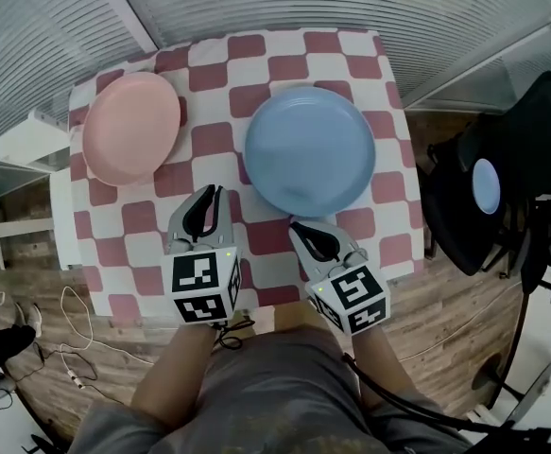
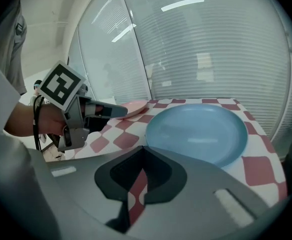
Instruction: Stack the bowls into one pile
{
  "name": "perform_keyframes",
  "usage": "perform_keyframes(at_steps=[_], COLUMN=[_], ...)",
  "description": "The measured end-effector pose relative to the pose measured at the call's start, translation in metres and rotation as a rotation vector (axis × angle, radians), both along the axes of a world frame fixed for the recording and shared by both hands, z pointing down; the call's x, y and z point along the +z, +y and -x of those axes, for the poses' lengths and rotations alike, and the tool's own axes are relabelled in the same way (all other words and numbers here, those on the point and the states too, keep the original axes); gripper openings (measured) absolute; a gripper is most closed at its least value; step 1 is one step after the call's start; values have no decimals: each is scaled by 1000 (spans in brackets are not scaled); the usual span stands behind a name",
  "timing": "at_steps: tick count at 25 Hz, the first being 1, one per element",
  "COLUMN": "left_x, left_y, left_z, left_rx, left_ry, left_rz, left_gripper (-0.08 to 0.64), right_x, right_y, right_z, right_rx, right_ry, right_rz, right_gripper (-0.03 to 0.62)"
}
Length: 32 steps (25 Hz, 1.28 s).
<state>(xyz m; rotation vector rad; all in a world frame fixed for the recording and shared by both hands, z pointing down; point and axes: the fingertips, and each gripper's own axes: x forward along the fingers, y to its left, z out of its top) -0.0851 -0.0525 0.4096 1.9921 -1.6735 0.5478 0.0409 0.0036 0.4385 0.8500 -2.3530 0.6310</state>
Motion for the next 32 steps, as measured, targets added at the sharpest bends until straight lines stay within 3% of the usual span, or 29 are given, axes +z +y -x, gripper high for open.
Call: perform_keyframes(at_steps=[3,11,18,26,32], left_x=[1,6,1,-46,-121], left_y=[0,-2,-4,-1,16], left_z=[-2,6,2,23,74], left_rx=[-13,-71,-85,-156,-285], left_ry=[-5,-21,-29,-70,-135], left_rz=[2,10,0,-84,-210], left_gripper=[38,38,38,38,38], right_x=[15,27,10,-49,-127], right_y=[-3,-14,-17,-47,-85], right_z=[-6,-14,-10,14,32], right_rx=[-32,-76,-69,-79,-12], right_ry=[38,82,-21,-111,-161], right_rz=[43,44,51,-84,-309], right_gripper=[26,26,26,26,26])
